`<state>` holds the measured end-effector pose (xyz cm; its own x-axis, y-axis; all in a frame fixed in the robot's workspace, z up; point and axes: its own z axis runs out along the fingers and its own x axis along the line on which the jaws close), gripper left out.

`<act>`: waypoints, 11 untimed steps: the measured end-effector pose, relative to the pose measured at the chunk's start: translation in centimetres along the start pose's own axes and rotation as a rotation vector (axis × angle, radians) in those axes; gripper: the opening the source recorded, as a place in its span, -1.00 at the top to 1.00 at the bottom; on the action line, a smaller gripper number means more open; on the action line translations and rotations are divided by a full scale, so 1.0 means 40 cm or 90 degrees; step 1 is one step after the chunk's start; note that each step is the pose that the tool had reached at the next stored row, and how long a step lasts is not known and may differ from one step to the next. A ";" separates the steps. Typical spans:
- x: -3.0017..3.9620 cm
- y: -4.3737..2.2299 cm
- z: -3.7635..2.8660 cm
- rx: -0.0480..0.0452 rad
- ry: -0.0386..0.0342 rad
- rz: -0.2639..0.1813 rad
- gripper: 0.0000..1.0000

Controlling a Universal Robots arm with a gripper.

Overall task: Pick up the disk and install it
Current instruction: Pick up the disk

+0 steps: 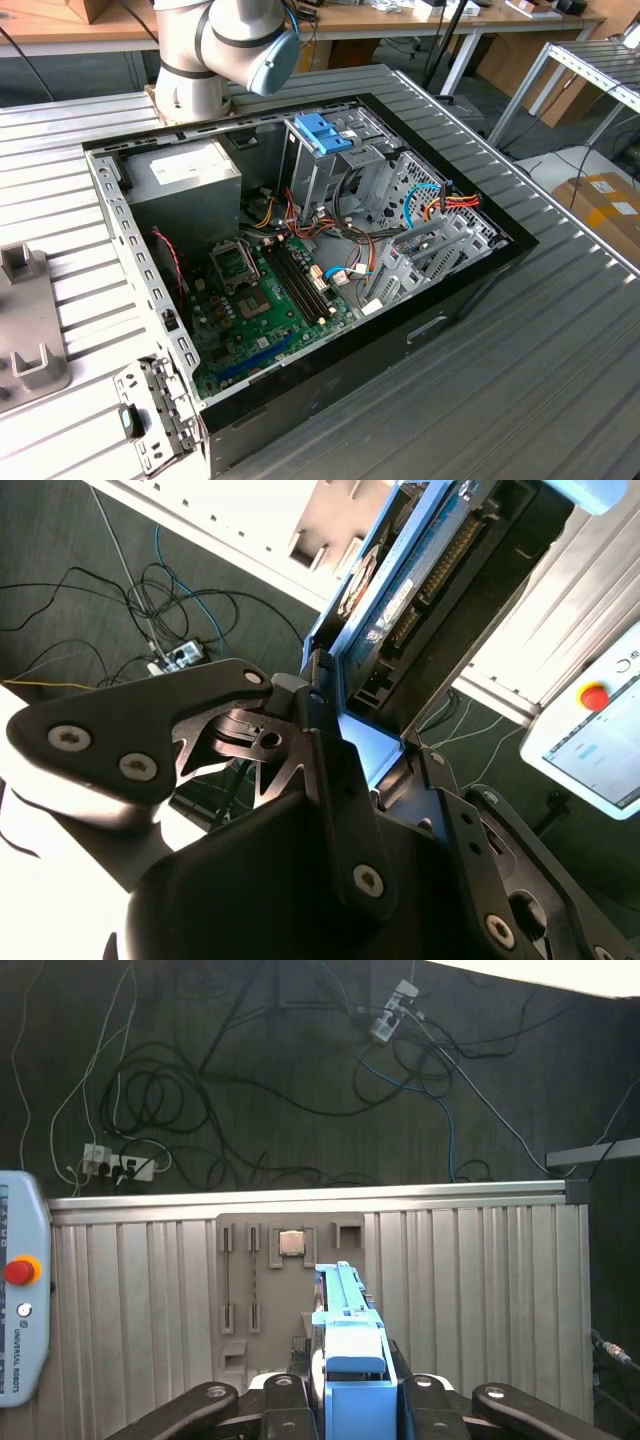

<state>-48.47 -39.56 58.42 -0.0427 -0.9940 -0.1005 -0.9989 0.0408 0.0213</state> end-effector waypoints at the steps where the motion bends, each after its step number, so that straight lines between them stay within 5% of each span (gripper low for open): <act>1: 0.000 -0.001 0.000 0.0000 0.0000 0.000 0.26; 11: 0.001 -0.013 0.002 0.0000 0.0007 0.000 0.26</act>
<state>-47.96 -39.63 58.32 -0.0427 -0.9941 -0.0994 -0.9989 0.0408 0.0212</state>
